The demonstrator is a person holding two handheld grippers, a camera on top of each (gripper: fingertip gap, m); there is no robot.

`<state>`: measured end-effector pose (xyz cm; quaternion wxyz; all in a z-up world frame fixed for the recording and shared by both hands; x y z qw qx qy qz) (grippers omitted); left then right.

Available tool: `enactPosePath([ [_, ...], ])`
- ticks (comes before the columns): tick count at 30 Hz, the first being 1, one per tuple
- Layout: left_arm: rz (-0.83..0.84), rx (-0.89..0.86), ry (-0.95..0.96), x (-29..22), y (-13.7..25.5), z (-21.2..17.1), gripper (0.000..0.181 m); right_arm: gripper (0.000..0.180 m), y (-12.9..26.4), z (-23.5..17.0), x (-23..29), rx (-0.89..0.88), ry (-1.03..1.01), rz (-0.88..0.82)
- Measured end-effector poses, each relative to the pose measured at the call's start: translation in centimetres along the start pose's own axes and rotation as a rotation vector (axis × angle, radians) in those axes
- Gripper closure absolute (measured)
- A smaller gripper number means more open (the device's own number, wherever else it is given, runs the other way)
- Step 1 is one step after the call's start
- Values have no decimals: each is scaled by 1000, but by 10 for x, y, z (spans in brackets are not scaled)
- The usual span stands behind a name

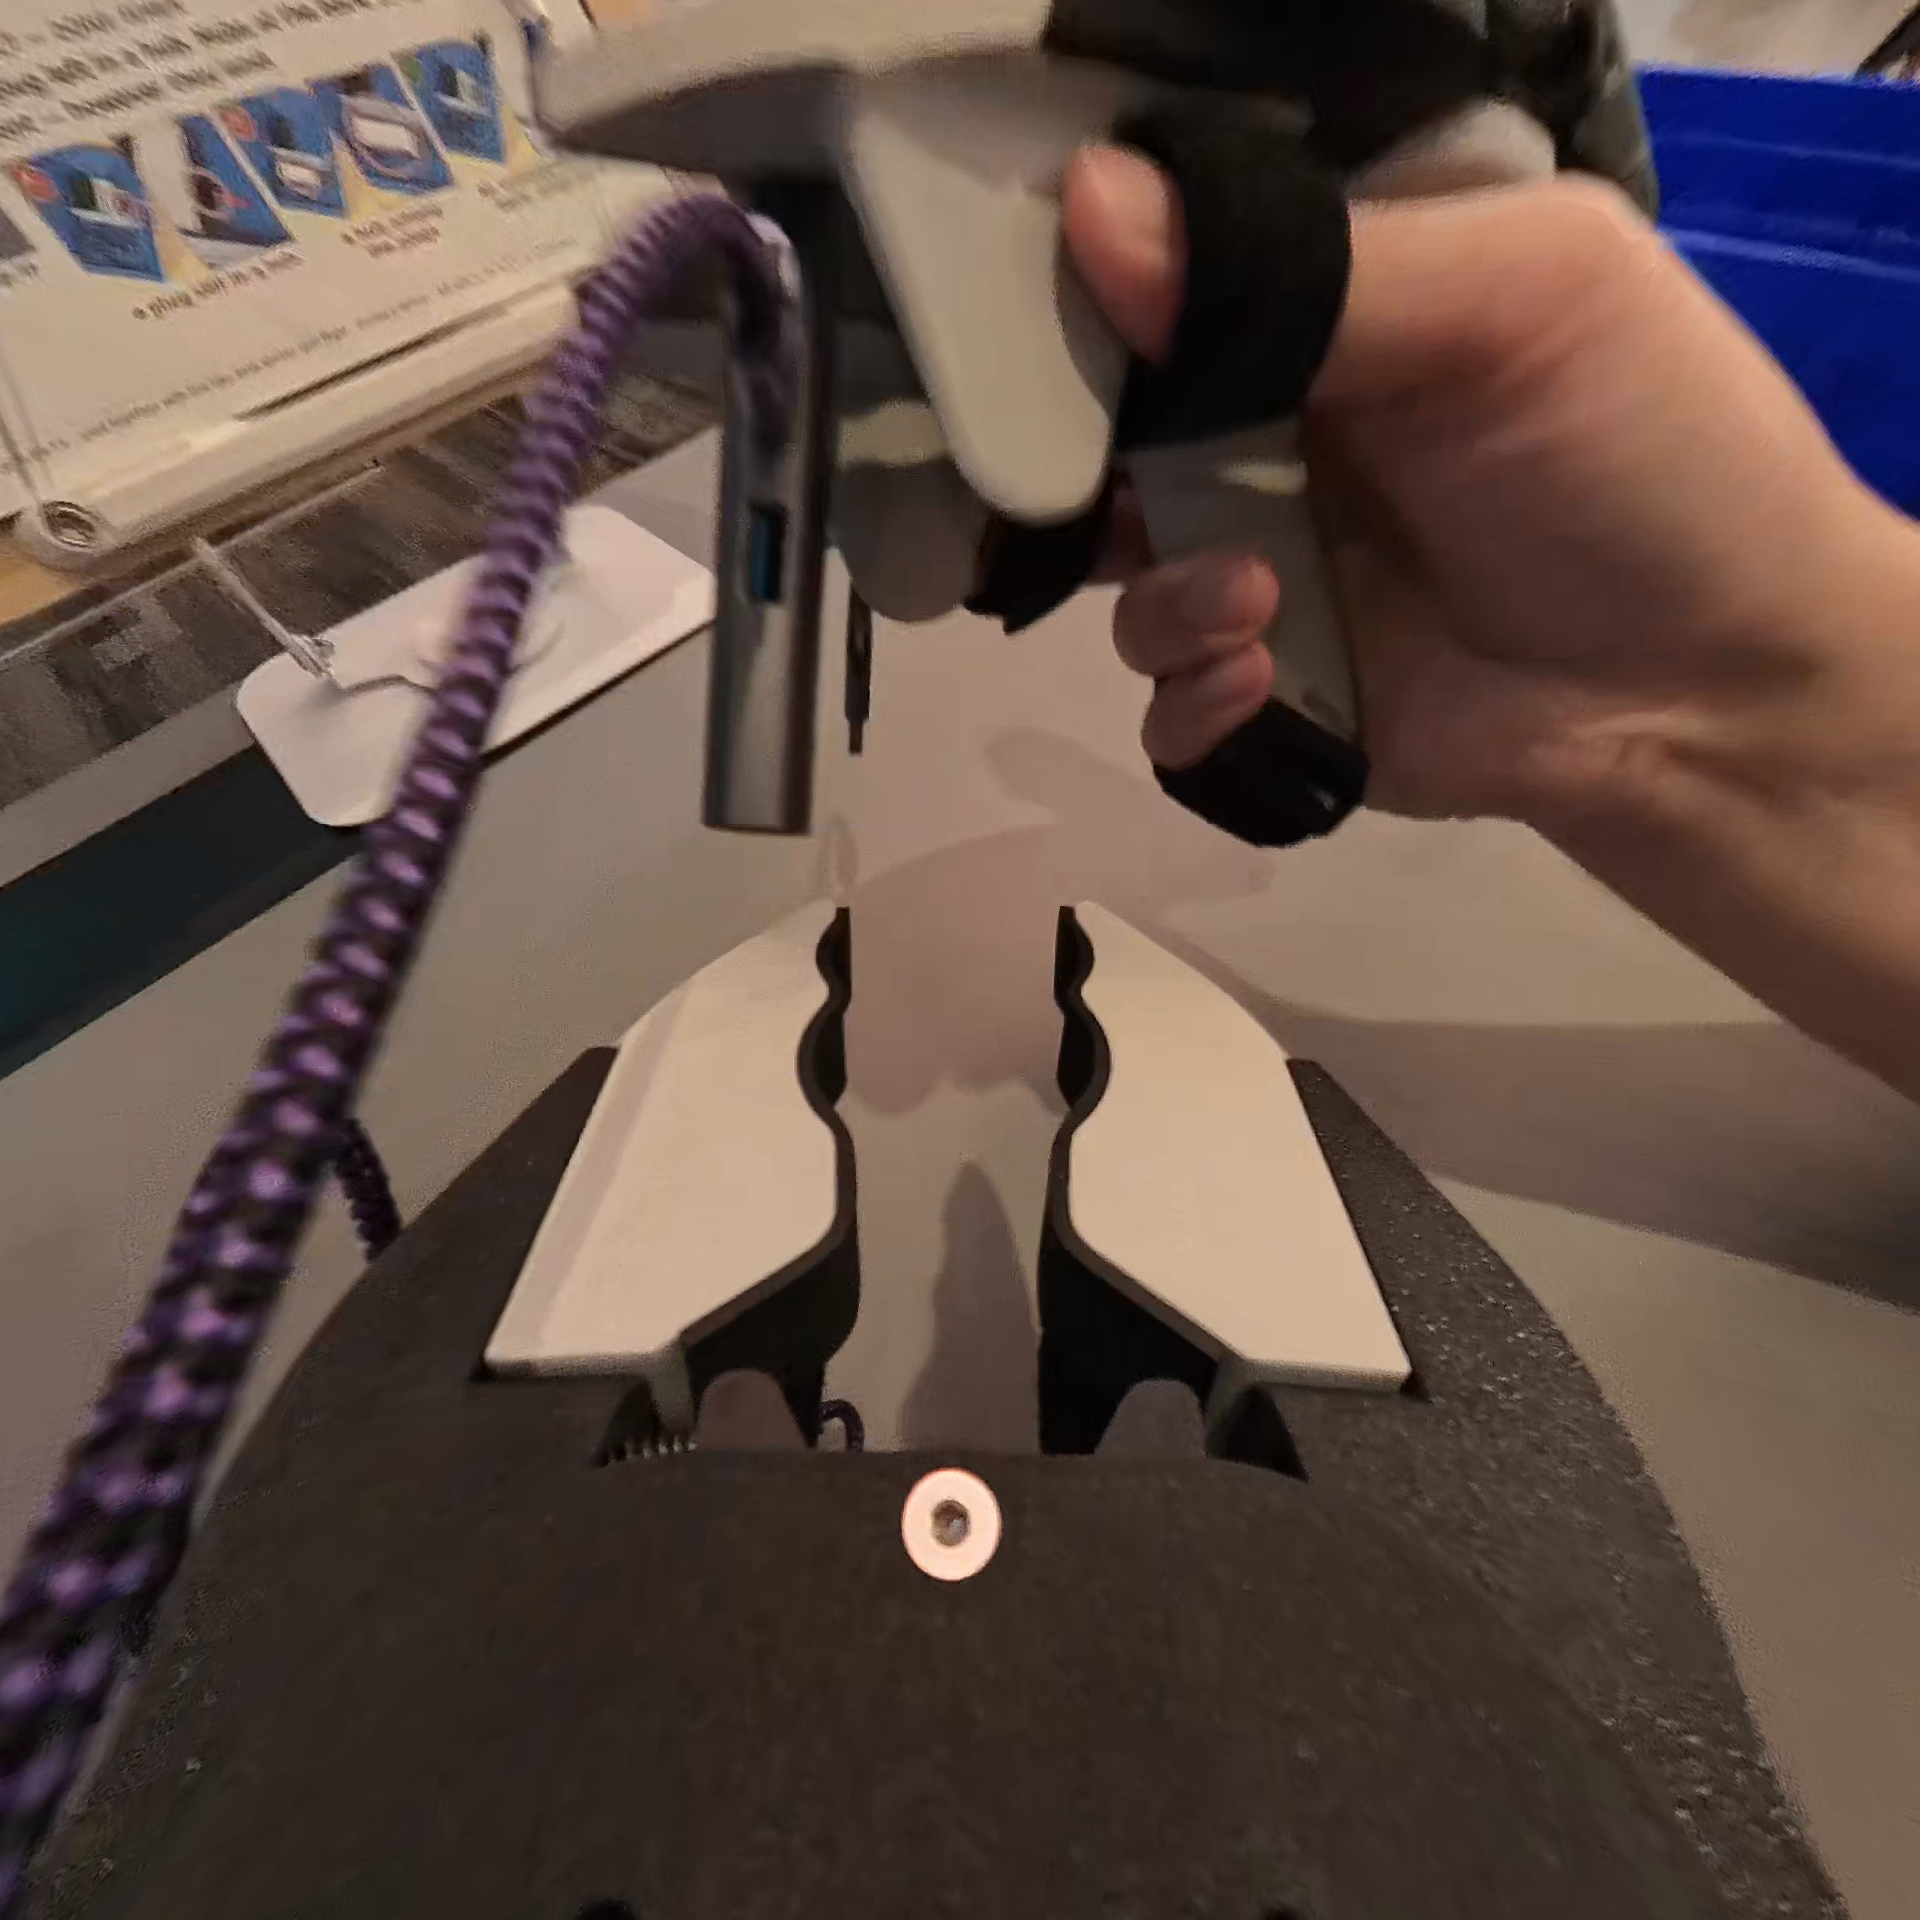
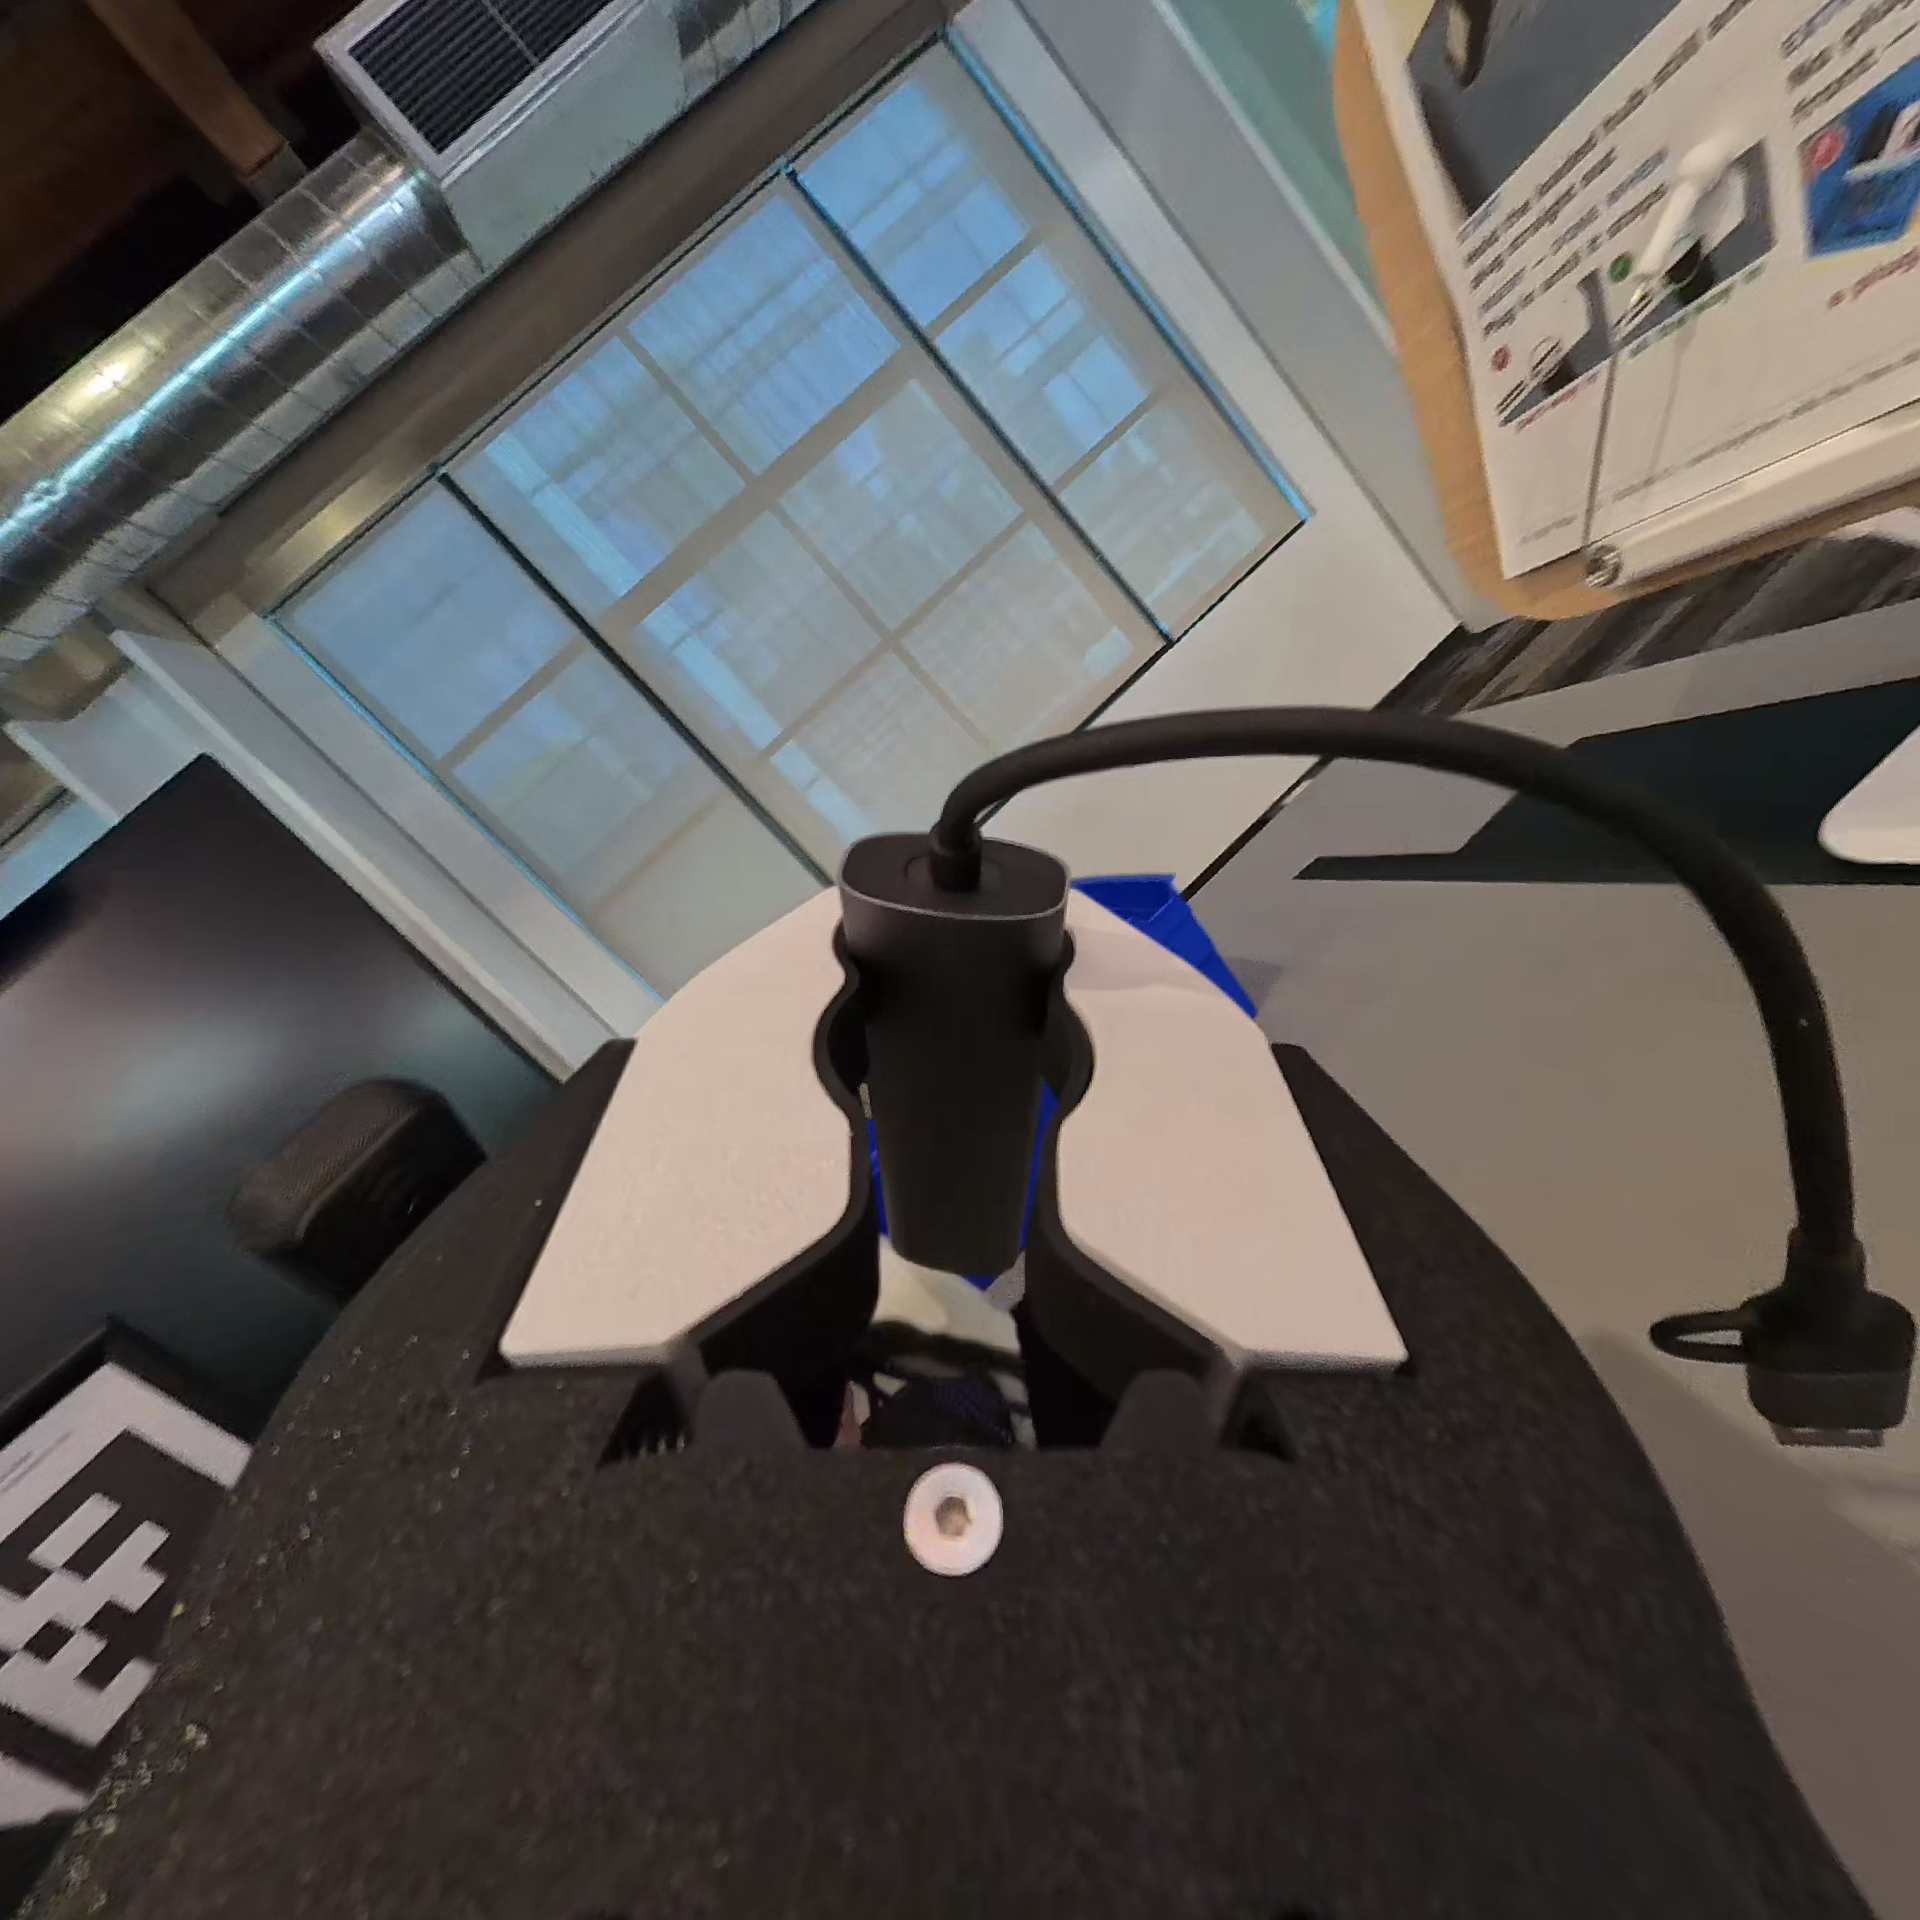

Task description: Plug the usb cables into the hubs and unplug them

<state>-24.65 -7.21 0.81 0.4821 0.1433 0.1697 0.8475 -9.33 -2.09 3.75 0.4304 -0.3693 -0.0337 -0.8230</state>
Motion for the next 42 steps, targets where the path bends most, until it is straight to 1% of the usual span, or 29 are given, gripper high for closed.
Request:
enactPosePath([
  [2, -45, 43, -59, -8, -3, -5, 143, 150, 4, 3, 0, -23, 26, -40],
  [3, -107, 45, -84, -14, -4, -7, 144, 150, 6, 5, -1, -25, 26, -52],
  [5, -267, 32, -96, -25, -5, -11, 154, 150, 8, 7, -4, -27, -26, -42],
  [6, -369, 24, -98, -31, -5, -12, 154, 150, 10, 8, -6, -37, -57, -36],
  [8, -561, -8, -128, -44, -1, -15, 161, 150, 14, 10, -13, -52, -113, -17],
  [10, -668, -77, -142, -54, 5, -15, 164, 150, 19, 13, -20, -74, -157, -9],
  [11, -698, -123, -130, -57, 9, -14, 165, 150, 23, 15, -23, -91, -181, -2],
  [13, -746, -221, -42, -62, 13, -10, 165, 150, 28, 18, -29, -116, -224, -7],
  [15, -842, -291, 58, -70, 14, -7, 165, 150, 33, 19, -34, -129, -242, -47],
  [16, -864, -306, 103, -74, 12, -5, 166, 150, 34, 19, -36, -132, -242, -70],
  [20, -851, -334, 229, -89, -11, 3, 173, 150, 34, 17, -35, -111, -236, -111],
  [21, -824, -350, 264, -89, -18, 4, 176, 150, 34, 18, -32, -110, -230, -103],
  [24, -711, -459, 351, -77, -33, 11, 175, 150, 37, 26, -22, -105, -188, -91],
  [28, -563, -552, 367, -51, -36, 20, 176, 150, 44, 37, -11, -122, -157, -70],
  [32, -435, -689, 411, -19, -22, 30, 174, 150, 47, 39, -9, -126, -151, -64],
  [34, -401, -715, 438, -4, -14, 34, 175, 150, 48, 39, -10, -124, -175, -26],
  [36, -394, -684, 440, 5, -10, 35, 177, 150, 47, 41, -7, -147, -195, 67],
  [38, -412, -678, 450, 7, -7, 34, 174, 150, 45, 43, -3, -162, -185, 173],
  [42, -401, -691, 523, 10, -6, 32, 163, 150, 38, 41, 0, -159, -113, 254],
])
Point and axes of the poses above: each gripper's, where its closed fingertips meet, y back along the fingers, z out of its top, x = y × z across the jaws, the point moved 9 cm from there along y, back along the fingers, and after that the axes turned 3 degrees about y, right-handed, at the moved point
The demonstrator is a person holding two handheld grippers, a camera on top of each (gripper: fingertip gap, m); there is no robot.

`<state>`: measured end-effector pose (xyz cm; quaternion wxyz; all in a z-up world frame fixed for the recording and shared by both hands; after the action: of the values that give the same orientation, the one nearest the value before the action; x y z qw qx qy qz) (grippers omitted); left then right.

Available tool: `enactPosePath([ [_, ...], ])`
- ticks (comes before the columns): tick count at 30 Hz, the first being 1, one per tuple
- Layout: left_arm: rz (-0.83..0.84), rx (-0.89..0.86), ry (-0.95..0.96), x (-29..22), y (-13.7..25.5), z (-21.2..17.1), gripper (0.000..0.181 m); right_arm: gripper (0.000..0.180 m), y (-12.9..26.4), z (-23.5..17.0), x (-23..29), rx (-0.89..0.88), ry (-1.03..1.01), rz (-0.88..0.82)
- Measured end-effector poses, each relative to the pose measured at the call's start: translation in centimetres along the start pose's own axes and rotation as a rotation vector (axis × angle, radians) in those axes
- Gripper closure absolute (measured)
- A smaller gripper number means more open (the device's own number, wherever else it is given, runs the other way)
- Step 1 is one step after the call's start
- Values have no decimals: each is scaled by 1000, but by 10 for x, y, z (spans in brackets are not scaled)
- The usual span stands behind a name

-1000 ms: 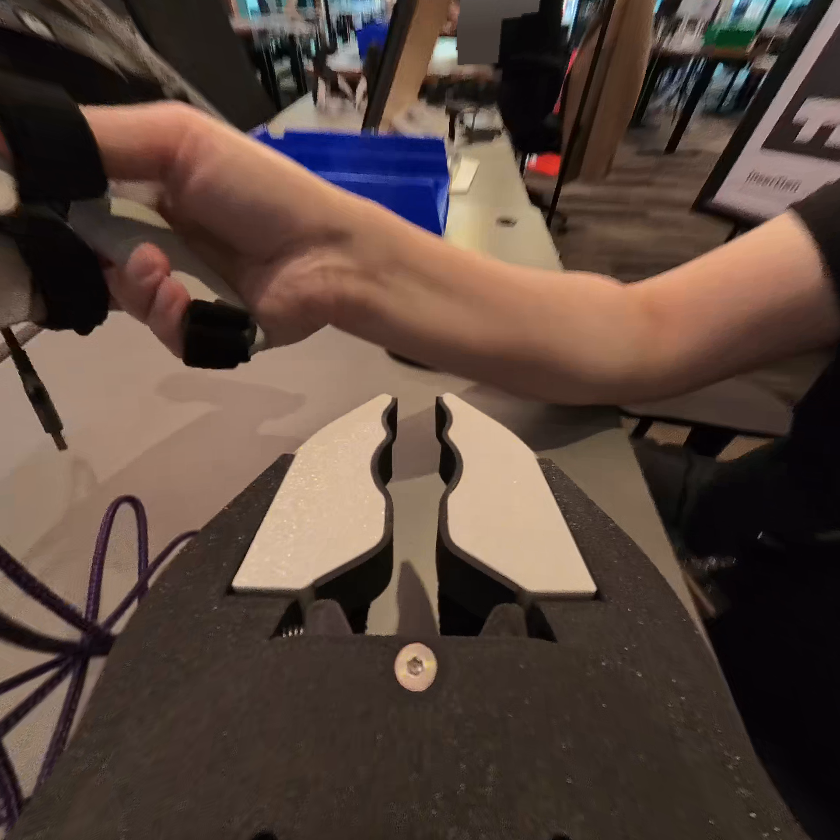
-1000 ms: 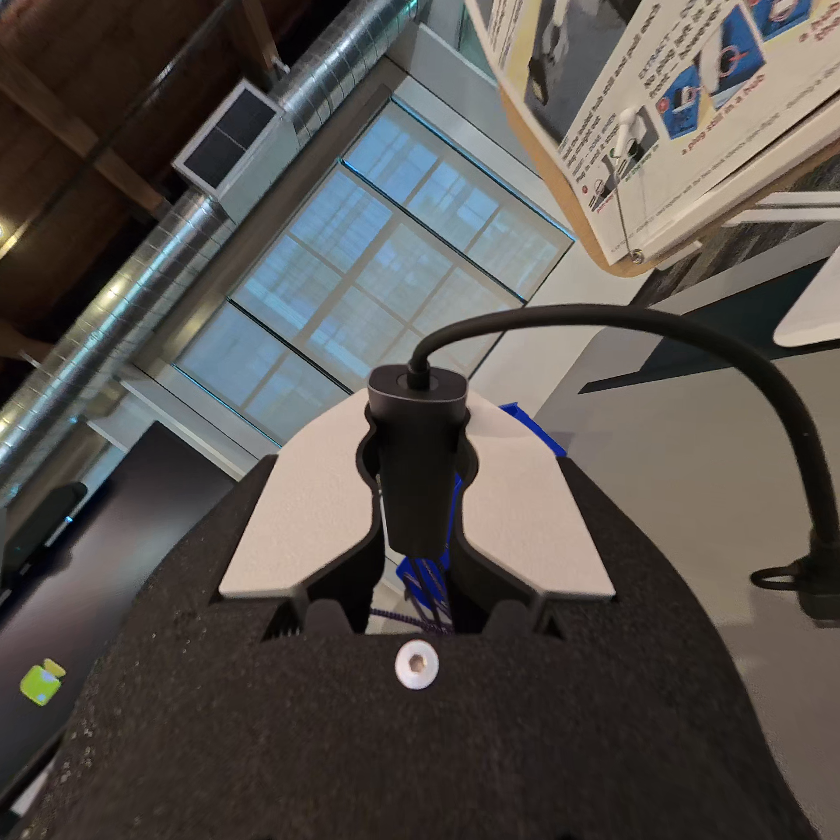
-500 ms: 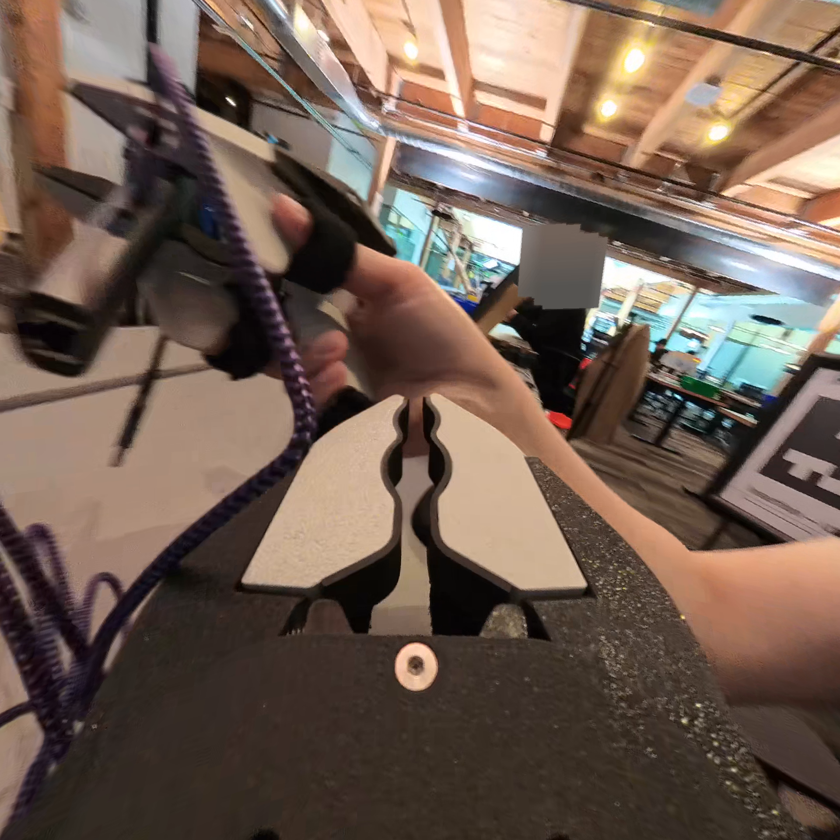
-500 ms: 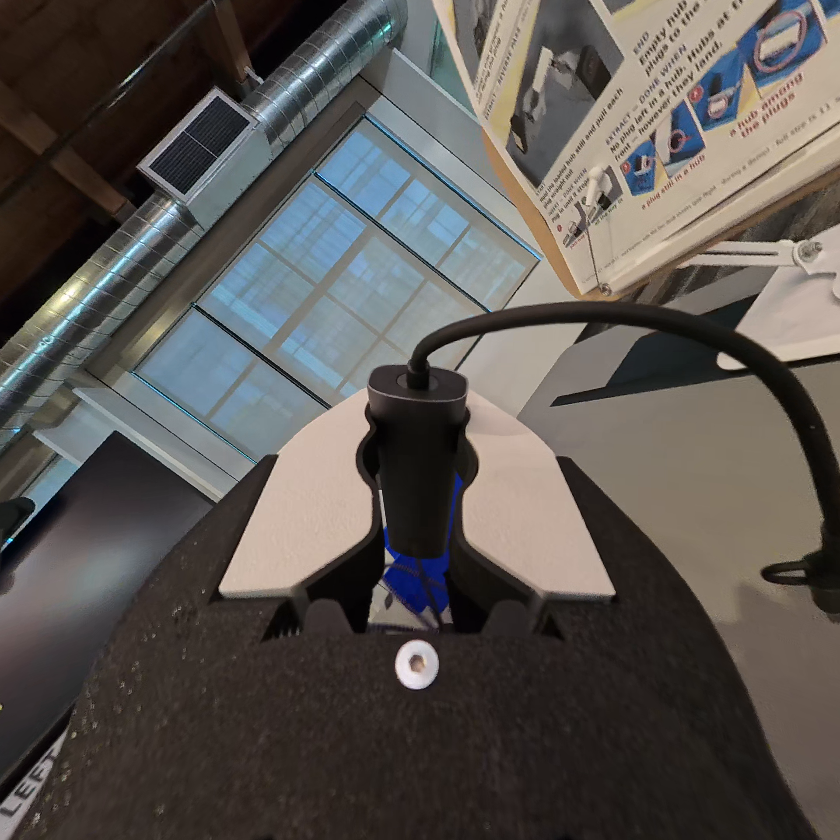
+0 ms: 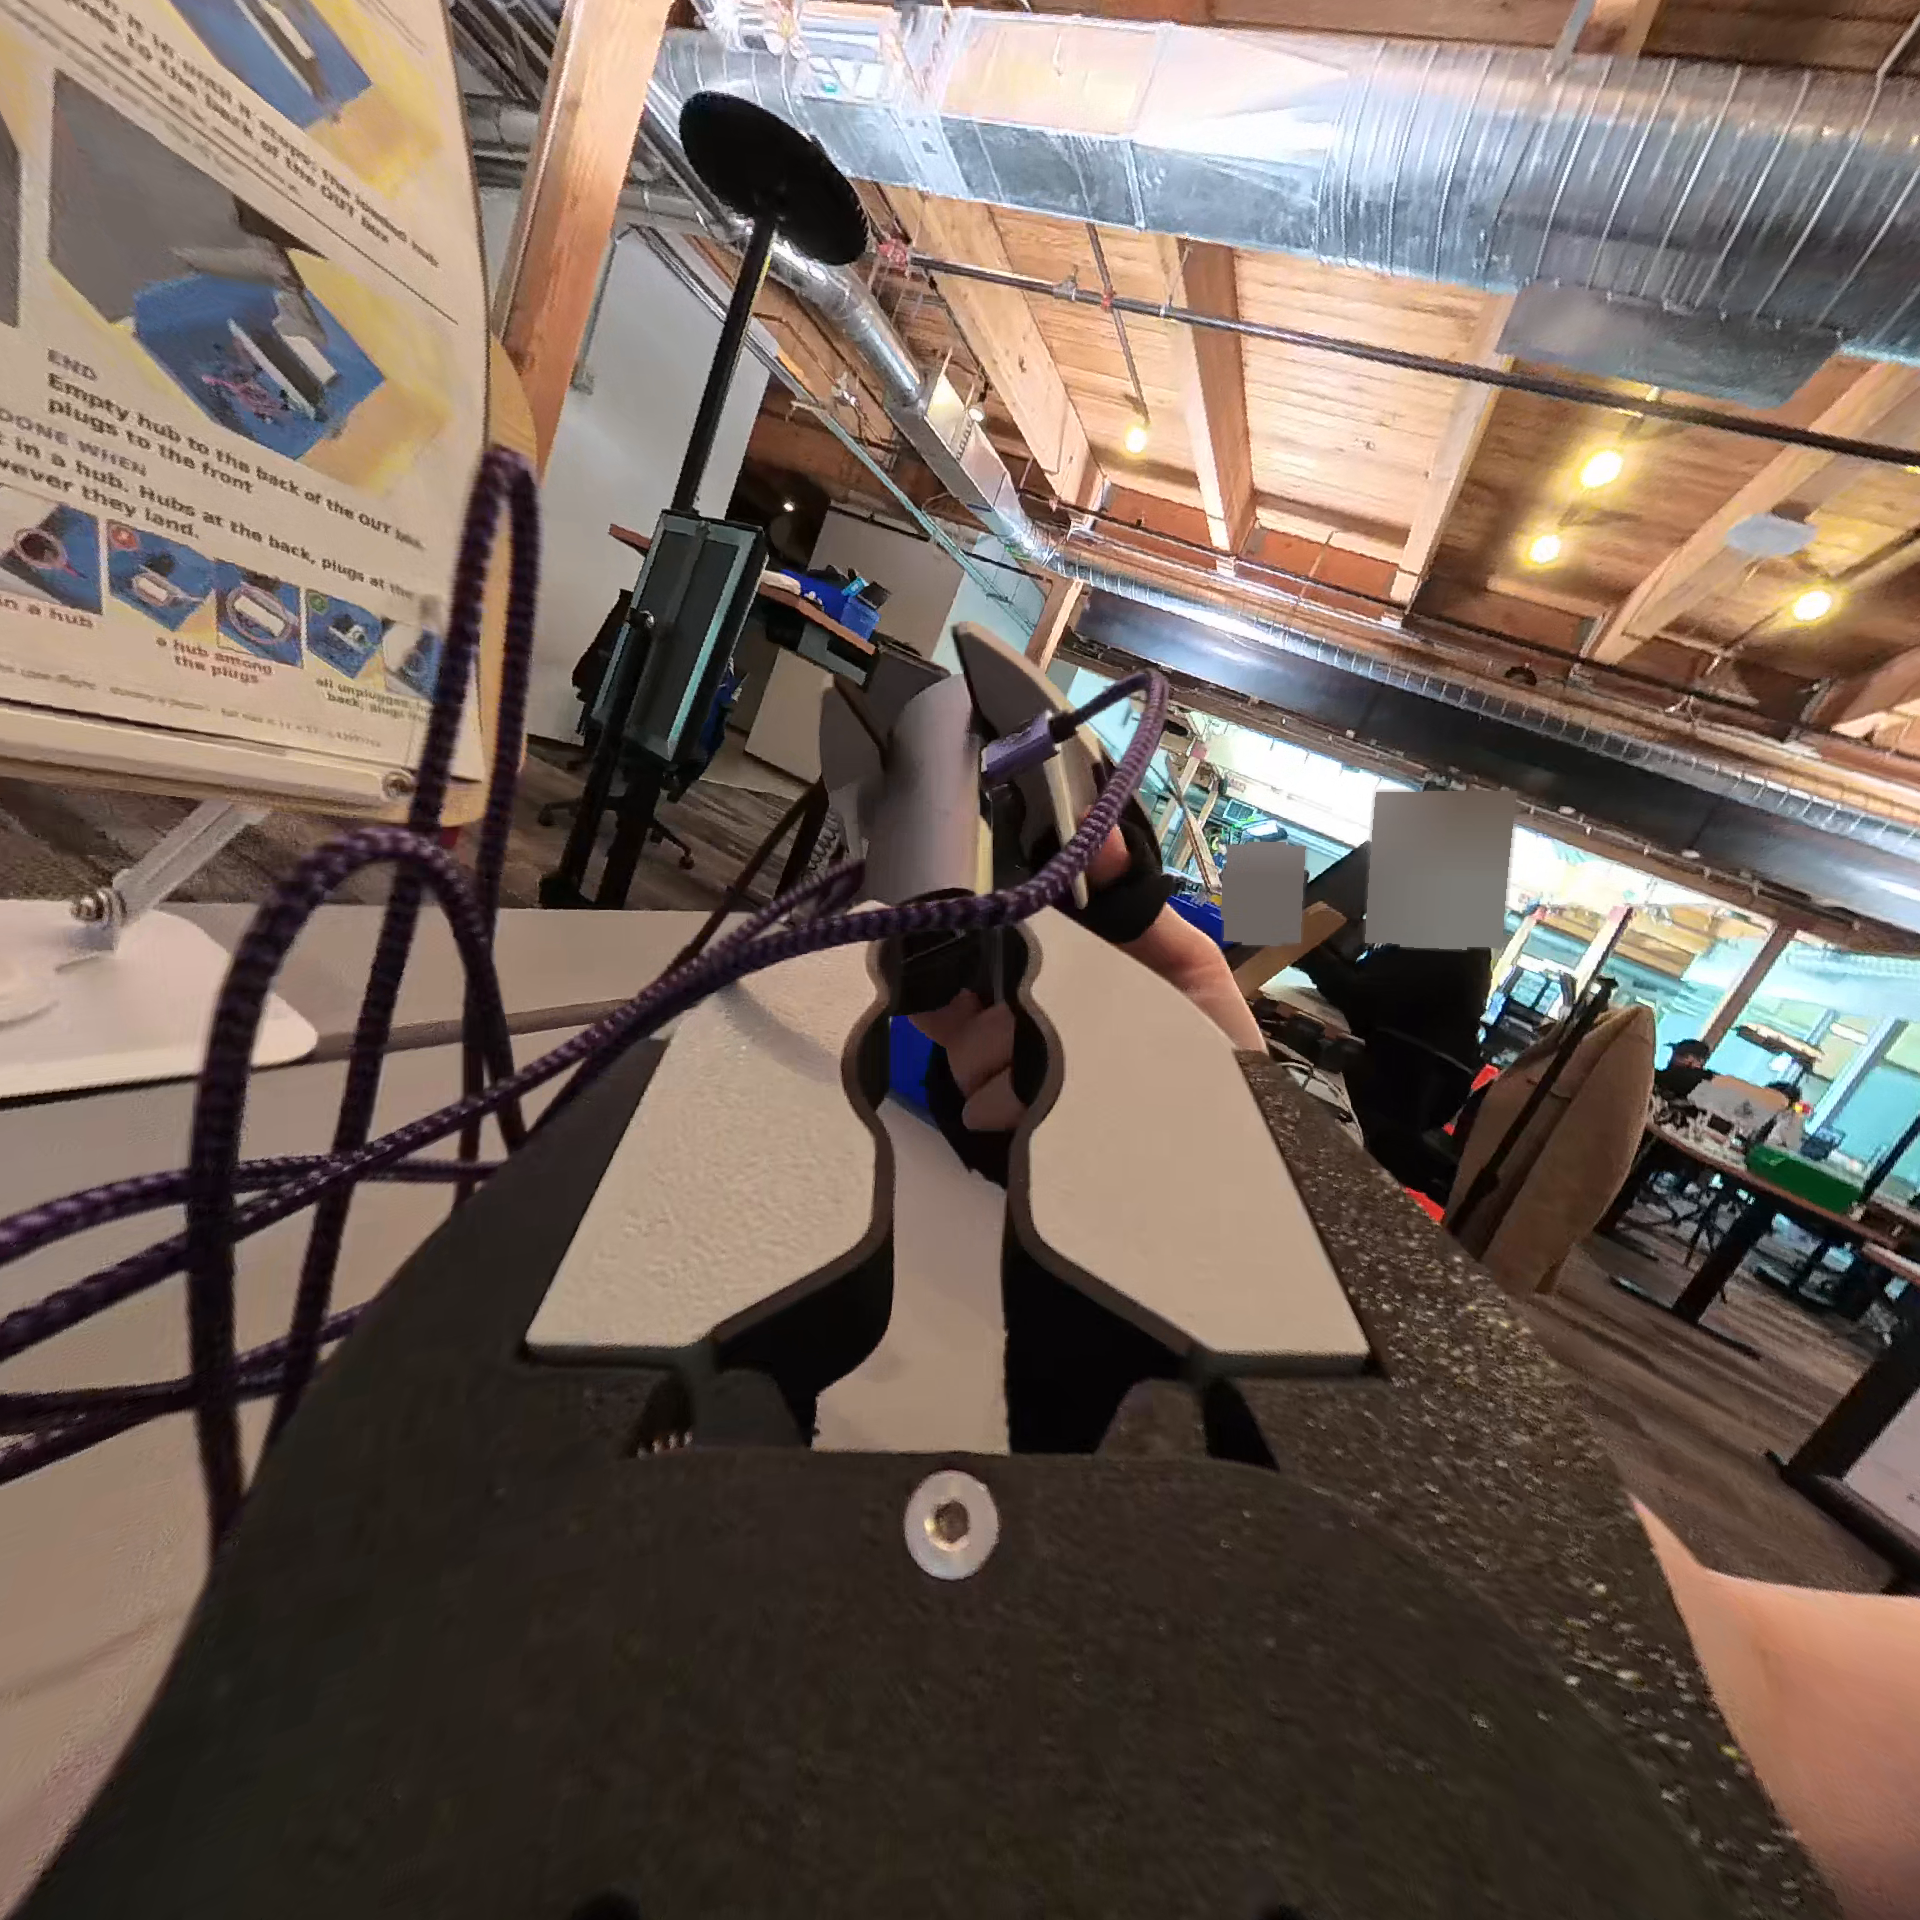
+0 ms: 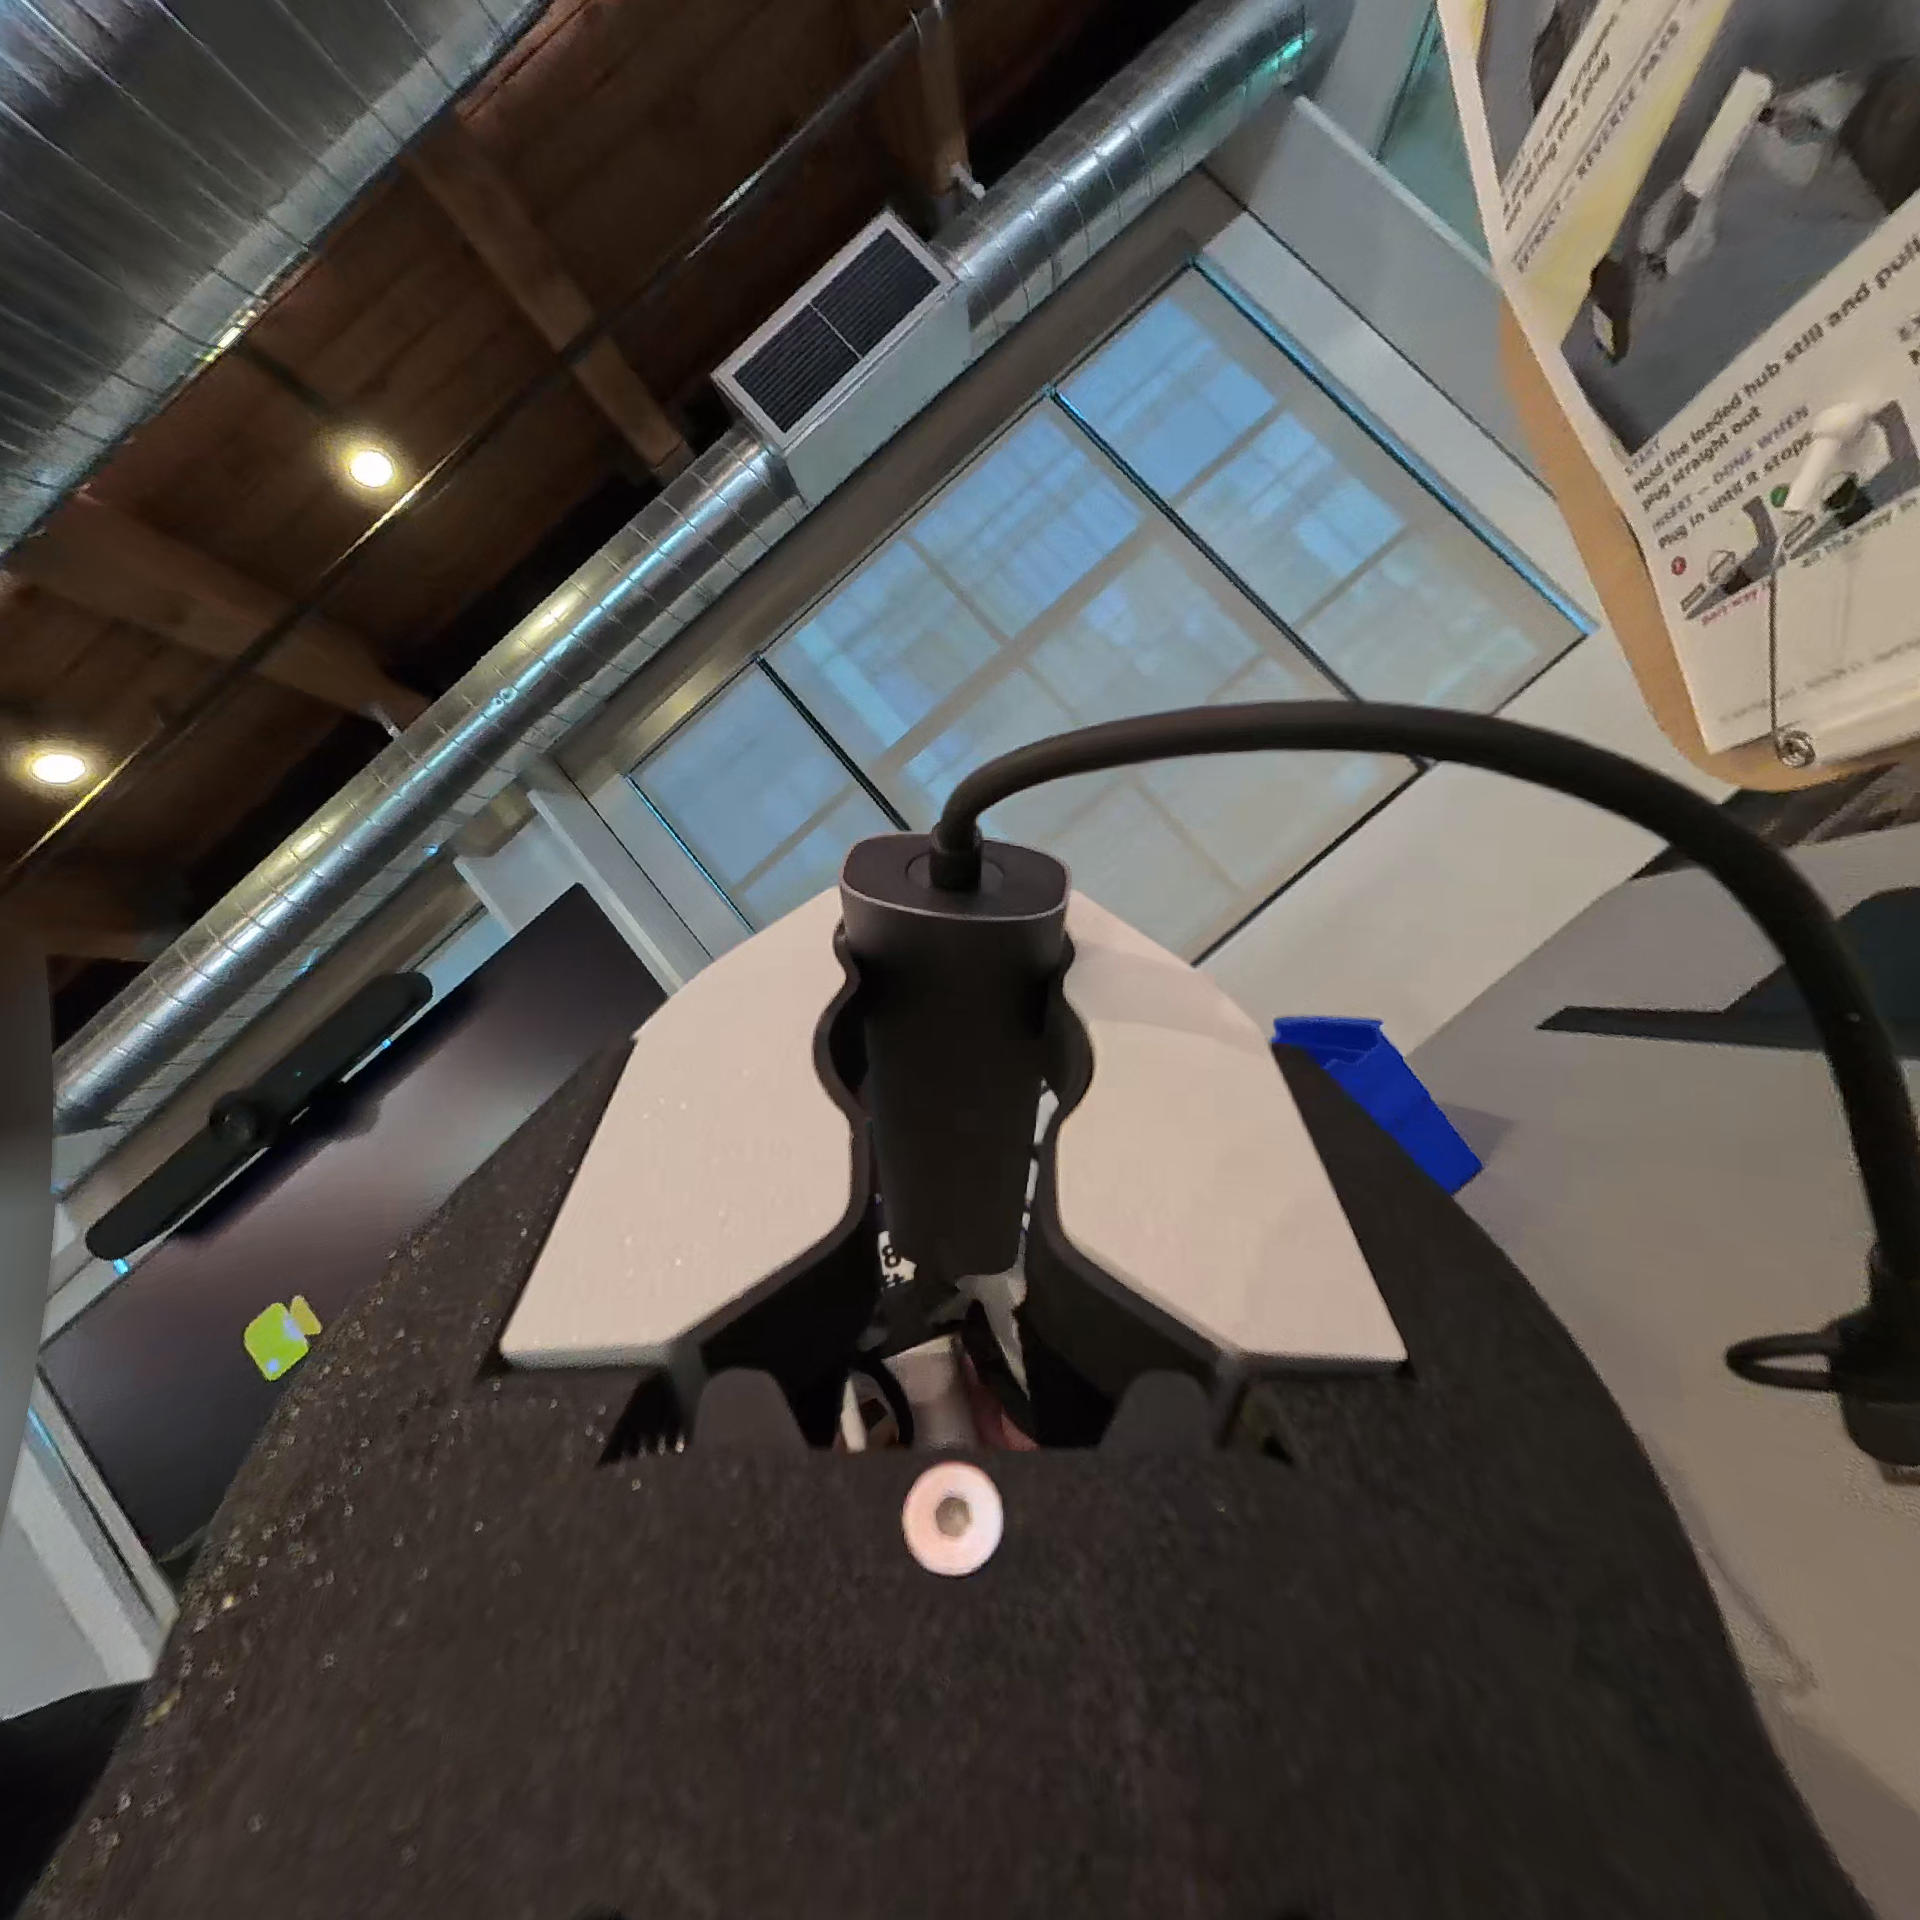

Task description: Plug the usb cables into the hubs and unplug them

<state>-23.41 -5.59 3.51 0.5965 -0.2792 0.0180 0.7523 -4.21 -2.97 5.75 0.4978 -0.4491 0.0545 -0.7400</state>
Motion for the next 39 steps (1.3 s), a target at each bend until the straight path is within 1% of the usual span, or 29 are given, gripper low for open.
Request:
enactPosePath([
  [3, 1, 41, 57, -1, -3, -6, 154, 150, -1, -1, 0, -43, -1, 33],
  [5, -17, 21, 104, -2, -4, -7, 148, 150, -2, -3, 0, -46, -11, 67],
  [7, -51, -14, 152, -1, -3, -6, 149, 150, -3, -4, -1, -64, -33, 128],
  [9, -66, -30, 190, 0, -3, -5, 141, 150, -5, -7, -1, -50, -48, 184],
  [13, -86, -58, 185, 1, -2, -5, 121, 150, -12, -15, 1, -15, 6, 252],
  [14, -90, -54, 184, 1, -2, -5, 119, 150, -13, -17, 2, -6, 15, 273],
  [16, -94, -61, 181, 1, -1, -3, 119, 150, -17, -21, 5, 15, 14, 313],
  [19, -86, -78, 192, 3, 0, -2, 122, 150, -22, -27, 5, 32, 10, 305],
  [23, -107, -57, 224, 5, 1, -1, 123, 150, -25, -33, 2, 24, 0, 309],
  [26, -111, -48, 250, 6, 2, 0, 122, 150, -27, -38, 4, 48, 74, 291],
  [30, -137, -57, 256, 6, 4, 1, 135, 150, -31, -44, 10, 32, 151, 286],
  [31, -134, -73, 252, 6, 5, 2, 142, 150, -32, -44, 10, 31, 168, 273],
  [32, -134, -82, 243, 6, 6, 2, 145, 150, -32, -45, 11, 30, 169, 277],
  [39, -159, -95, 257, 7, 10, 4, 144, 150, -31, -47, 8, 13, 156, 290],
])
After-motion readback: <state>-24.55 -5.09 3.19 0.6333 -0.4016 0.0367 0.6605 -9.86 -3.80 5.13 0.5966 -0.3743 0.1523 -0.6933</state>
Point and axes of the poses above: each gripper's, where its closed fingertips meet, y back along the fingers, z out of its top, x = y × z across the jaws, the point moved 9 cm from there along y, back along the fingers, and after that the axes turned 3 degrees about y, right-handed, at the moved point
